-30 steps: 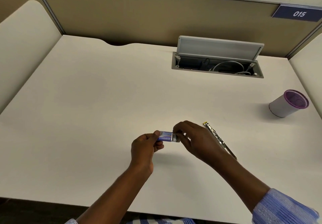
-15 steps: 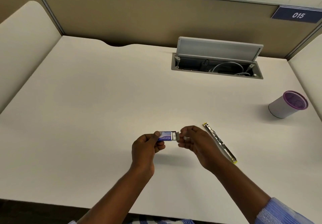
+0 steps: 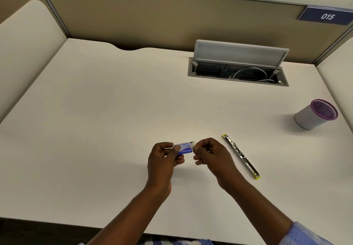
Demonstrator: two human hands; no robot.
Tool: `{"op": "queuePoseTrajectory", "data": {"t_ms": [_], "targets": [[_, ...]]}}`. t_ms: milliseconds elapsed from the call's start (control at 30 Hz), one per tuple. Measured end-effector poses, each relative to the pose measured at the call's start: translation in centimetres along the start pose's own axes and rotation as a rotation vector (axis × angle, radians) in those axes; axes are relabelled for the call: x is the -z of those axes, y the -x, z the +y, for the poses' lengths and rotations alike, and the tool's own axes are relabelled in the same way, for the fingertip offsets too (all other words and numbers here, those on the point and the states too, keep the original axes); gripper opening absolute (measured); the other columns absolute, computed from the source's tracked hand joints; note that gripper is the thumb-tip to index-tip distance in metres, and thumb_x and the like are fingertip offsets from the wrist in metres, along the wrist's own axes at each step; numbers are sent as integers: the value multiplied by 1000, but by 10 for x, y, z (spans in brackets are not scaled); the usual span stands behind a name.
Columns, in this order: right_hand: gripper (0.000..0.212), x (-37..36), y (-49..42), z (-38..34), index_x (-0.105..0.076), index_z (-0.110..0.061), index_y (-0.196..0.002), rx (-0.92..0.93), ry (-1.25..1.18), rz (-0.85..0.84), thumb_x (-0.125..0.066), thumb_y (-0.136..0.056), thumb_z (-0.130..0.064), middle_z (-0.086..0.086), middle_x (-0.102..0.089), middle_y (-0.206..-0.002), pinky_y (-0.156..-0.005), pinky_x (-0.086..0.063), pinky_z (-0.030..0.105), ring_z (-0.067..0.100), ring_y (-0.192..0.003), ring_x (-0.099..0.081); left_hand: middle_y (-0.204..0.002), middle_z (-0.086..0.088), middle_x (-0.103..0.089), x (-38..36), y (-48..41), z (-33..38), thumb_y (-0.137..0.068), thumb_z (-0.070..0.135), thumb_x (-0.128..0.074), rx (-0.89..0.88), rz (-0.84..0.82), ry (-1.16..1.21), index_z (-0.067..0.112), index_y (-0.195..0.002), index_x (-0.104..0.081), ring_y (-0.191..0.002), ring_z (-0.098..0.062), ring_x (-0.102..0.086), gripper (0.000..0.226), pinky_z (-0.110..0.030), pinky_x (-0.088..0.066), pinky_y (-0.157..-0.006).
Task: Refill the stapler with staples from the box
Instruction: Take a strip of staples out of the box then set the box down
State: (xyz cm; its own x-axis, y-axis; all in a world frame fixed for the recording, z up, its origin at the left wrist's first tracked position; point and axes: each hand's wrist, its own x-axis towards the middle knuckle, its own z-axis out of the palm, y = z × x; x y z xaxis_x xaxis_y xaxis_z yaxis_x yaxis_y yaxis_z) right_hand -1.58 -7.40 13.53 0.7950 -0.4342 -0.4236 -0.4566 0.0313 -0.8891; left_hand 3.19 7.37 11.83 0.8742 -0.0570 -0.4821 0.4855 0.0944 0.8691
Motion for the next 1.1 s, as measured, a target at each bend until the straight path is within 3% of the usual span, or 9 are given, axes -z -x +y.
{"op": "queuePoseTrajectory", "data": {"t_ms": [100, 233, 500, 633, 733, 800, 967, 1100], "targets": [[12, -2, 1, 2, -69, -10, -90, 16, 34, 13, -71, -92, -21, 4, -76, -79, -71, -61, 38, 14, -67, -72, -92, -14, -77, 0, -1, -1, -91, 14, -72, -12, -18, 5, 13, -103, -63, -69, -21, -76, 15, -32, -62, -69], [12, -5, 2, 2, -69, -12, -86, 37, 23, 23, -70, -93, -22, 2, -76, -76, -67, -61, 30, 13, -69, -72, -93, -14, -76, -1, -1, -1, -91, 10, -72, -12, -15, 18, 10, -103, -64, -70, -22, -76, 15, -30, -62, -67], [10, -7, 0, 2, -72, -15, -87, 52, 21, 22, -69, -94, -22, -2, -76, -75, -63, -57, 22, 11, -69, -71, -94, -12, -75, -3, -6, -2, -92, 9, -71, -10, -12, 27, 8, -102, -64, -69, -22, -74, 12, -40, -63, -76], [11, -6, -4, 0, -74, -17, -90, 39, 5, 5, -67, -95, -23, -2, -76, -78, -64, -57, 21, 10, -70, -71, -94, -11, -76, -3, -15, -2, -92, 12, -71, -11, -7, -9, 11, -103, -65, -68, -19, -74, 14, -32, -63, -68], [11, -7, -6, 1, -74, -17, -94, -9, -38, 6, -67, -95, -25, 0, -75, -82, -68, -59, 26, 11, -72, -71, -86, -4, -77, -5, -31, 2, -92, 16, -71, -34, 5, -78, 23, -104, -67, -66, -14, -73, 14, -25, -60, -62], [12, -8, -6, 6, -74, -15, -94, -43, -50, 7, -67, -95, -25, 1, -75, -82, -72, -61, 30, 12, -72, -71, -81, -3, -76, -6, -50, 8, -91, 16, -72, -37, 33, -78, 24, -104, -71, -63, -13, -70, 16, -27, -61, -64], [15, -7, 1, 21, -74, -10, -94, -105, -62, 3, -67, -95, -24, 0, -73, -79, -71, -61, 29, 12, -70, -70, -73, -8, -69, -3, -111, 32, -90, 9, -70, -50, 174, -108, 1, -103, -70, -62, -22, -64, 16, -40, -59, -76], [16, -2, 8, 30, -74, -7, -95, -148, -81, 7, -66, -95, -22, 1, -73, -79, -70, -60, 28, 13, -70, -69, -79, -16, -71, 5, -157, 50, -89, 15, -72, -90, 270, -170, 4, -97, -68, -63, -26, -66, 14, -40, -60, -78]]}}
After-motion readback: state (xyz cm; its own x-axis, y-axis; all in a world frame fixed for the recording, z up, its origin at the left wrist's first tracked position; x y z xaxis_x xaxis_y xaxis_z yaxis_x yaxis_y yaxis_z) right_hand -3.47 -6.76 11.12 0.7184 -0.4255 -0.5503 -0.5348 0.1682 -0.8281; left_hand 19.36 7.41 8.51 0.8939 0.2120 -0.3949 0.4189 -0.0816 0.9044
